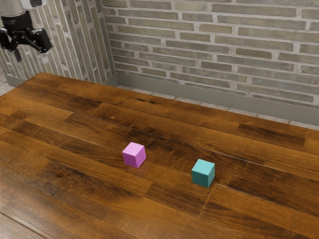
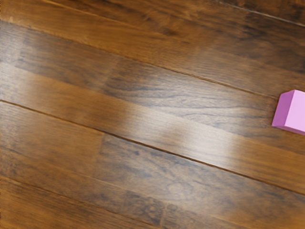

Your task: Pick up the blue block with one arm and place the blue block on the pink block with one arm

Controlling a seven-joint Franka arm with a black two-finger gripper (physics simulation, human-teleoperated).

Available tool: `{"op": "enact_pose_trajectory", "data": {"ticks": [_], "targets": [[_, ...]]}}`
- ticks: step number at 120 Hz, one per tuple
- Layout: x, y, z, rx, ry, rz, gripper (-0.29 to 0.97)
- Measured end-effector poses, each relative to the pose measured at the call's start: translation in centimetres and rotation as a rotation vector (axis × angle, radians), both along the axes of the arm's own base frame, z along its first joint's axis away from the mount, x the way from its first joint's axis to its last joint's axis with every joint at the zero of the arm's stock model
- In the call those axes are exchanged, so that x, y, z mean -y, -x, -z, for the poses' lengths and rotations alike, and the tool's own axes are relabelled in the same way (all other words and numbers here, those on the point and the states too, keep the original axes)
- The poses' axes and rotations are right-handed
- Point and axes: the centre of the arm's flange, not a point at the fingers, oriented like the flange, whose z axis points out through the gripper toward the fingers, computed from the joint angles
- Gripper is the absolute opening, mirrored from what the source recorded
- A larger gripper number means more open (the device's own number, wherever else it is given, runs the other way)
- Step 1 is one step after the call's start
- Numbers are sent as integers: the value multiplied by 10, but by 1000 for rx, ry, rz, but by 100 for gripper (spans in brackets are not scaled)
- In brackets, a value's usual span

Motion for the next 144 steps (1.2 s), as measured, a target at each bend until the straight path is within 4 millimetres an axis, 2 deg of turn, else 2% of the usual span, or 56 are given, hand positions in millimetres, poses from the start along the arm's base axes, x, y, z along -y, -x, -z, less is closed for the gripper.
{"op": "enact_pose_trajectory", "data": {"ticks": [18, 23, 25, 27, 30, 32, 34, 37, 40, 44, 49, 55, 61, 65, 74, 82, 93, 106, 112, 119, 131, 137, 144], "targets": [[-4, 4, -3, 5, -1, -9, 68], [9, 35, -79, 148, -51, -6, 68], [24, 44, -103, 195, -68, 12, 68], [50, 49, -120, 228, -79, 52, 68], [110, 47, -131, 246, -77, 158, 68], [153, 45, -128, 237, -68, 237, 68], [190, 44, -120, 216, -59, 304, 68], [233, 46, -97, 164, -53, 372, 67], [264, 53, -74, 120, -58, 413, 67], [297, 61, -41, 67, -64, 450, 67], [324, 65, 1, 7, -63, 471, 67], [346, 67, 59, -64, -61, 483, 68], [363, 69, 103, -106, -60, 486, 68], [374, 70, 124, -117, -57, 489, 68], [384, 62, 163, -132, -35, 472, 68], [387, 54, 179, -112, -18, 442, 68], [383, 26, 208, -74, 15, 395, 68], [379, -3, 233, 5, 46, 354, 68], [381, -17, 253, 32, 77, 342, 68], [393, -26, 276, 56, 121, 340, 68], [422, -29, 292, 95, 189, 339, 68], [426, -35, 303, 98, 216, 323, 68], [426, -57, 311, 92, 255, 287, 68]]}}
